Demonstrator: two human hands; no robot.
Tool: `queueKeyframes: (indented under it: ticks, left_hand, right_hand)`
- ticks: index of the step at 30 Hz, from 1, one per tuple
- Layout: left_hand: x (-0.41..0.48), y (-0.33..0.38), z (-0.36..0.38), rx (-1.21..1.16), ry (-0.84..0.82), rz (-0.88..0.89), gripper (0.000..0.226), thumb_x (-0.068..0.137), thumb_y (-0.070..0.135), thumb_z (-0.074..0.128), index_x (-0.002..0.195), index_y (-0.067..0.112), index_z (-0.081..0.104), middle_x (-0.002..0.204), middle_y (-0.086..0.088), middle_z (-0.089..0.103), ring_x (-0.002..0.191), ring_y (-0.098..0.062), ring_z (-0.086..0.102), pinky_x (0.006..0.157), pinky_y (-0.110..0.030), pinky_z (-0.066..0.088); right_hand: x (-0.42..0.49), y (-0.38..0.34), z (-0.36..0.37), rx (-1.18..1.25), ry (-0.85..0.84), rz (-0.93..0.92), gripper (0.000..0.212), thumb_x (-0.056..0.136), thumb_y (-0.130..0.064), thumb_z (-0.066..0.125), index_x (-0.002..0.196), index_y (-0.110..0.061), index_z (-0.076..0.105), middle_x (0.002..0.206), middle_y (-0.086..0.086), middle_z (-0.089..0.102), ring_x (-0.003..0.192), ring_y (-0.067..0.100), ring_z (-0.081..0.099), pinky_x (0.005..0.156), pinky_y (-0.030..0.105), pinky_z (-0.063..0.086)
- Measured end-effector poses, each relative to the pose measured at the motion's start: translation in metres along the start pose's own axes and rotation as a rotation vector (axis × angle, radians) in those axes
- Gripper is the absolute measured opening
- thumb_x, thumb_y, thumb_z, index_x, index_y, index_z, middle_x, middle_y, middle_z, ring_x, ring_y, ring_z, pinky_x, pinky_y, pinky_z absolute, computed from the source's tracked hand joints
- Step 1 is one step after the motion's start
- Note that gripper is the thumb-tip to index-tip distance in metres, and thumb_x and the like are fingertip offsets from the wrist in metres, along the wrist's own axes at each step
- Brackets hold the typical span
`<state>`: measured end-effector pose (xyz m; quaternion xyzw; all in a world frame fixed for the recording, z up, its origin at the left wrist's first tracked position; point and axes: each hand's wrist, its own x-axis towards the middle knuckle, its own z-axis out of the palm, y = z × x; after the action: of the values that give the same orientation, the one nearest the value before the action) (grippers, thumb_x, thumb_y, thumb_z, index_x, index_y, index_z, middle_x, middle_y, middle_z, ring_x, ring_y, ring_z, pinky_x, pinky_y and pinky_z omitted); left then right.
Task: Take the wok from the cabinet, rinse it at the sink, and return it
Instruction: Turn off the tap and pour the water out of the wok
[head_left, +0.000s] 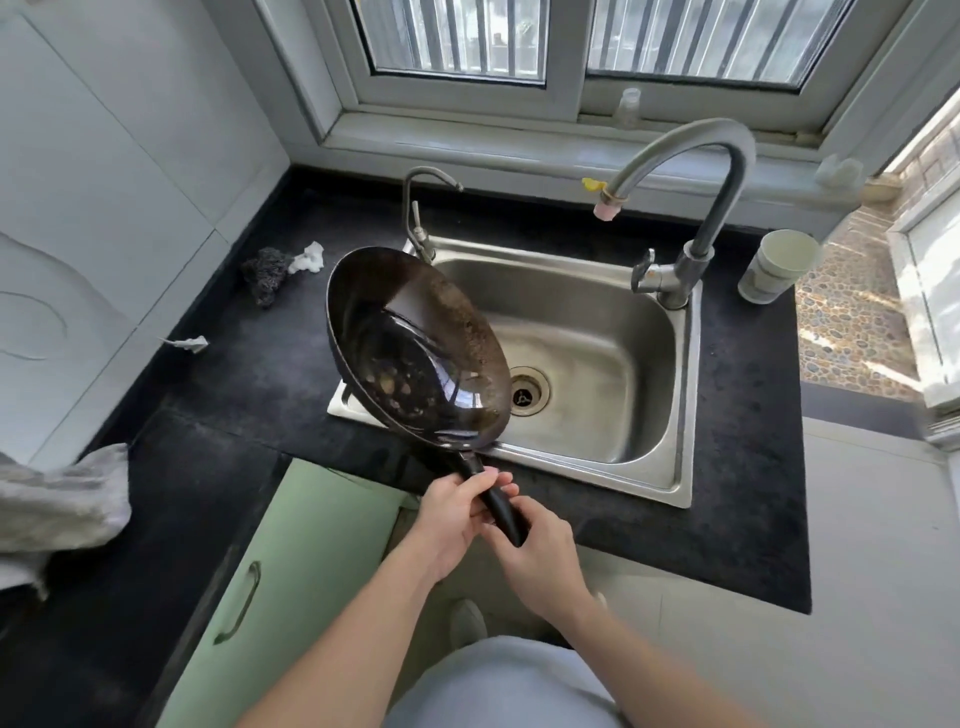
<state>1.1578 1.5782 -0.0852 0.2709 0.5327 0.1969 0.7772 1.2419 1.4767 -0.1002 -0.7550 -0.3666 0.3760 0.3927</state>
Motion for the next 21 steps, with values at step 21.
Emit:
queueKeyframes:
  ticks: [21]
  left_hand:
    - [0.005,0.020,-0.061,0.000,-0.224,-0.118,0.010,0.097,0.008,0.058,0.095,0.001,0.065,0.098,-0.012,0.074,0.095,-0.020,0.074,0.082,-0.030,0.059]
  right_hand:
    - [-0.020,-0.043,0.078,0.619,-0.149,0.330,0.013,0.095,-0.010,0.065,0.093,0.001,0.059,0.056,0.010,0.055,0.039,0.016,0.050,0.037,0.027,0.046]
